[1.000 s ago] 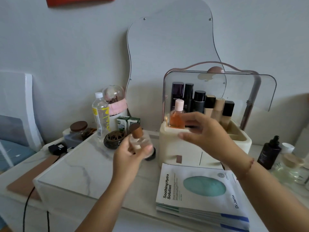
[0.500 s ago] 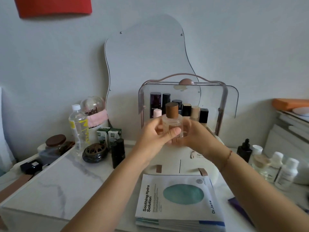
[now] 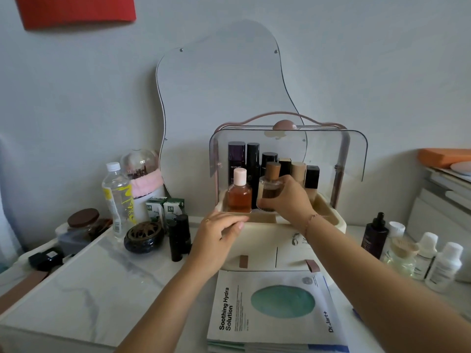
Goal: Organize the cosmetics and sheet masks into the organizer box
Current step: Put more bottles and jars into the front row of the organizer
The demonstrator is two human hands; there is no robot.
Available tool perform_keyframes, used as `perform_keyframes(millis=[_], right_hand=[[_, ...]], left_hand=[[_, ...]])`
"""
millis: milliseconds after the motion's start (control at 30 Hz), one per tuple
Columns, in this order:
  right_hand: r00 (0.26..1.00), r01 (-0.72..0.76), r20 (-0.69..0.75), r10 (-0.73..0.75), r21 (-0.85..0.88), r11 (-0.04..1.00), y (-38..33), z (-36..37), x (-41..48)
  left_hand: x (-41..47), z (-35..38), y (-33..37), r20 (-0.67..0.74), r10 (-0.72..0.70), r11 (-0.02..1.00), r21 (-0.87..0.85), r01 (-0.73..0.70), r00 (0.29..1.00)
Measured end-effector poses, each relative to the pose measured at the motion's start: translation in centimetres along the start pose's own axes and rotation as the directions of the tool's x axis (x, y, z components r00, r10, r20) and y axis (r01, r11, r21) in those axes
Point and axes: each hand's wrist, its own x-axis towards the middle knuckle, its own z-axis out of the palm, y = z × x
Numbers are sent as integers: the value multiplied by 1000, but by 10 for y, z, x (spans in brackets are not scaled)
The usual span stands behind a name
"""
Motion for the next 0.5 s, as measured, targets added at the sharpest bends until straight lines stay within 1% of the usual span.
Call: perform_keyframes(millis=[133, 267, 500], right_hand=[[999, -15, 31, 17, -61, 998, 0, 3, 3], [994, -46, 96, 58, -130, 990, -1, 4, 4], [992, -15, 121, 29, -114, 993, -4, 0, 1]], left_hand=[[0, 2, -1, -21, 8, 1000, -17, -9, 1000], [0, 1, 1, -28, 10, 1000, -11, -11, 1000], [-1, -2, 3, 1, -2, 1000, 6, 2, 1000]])
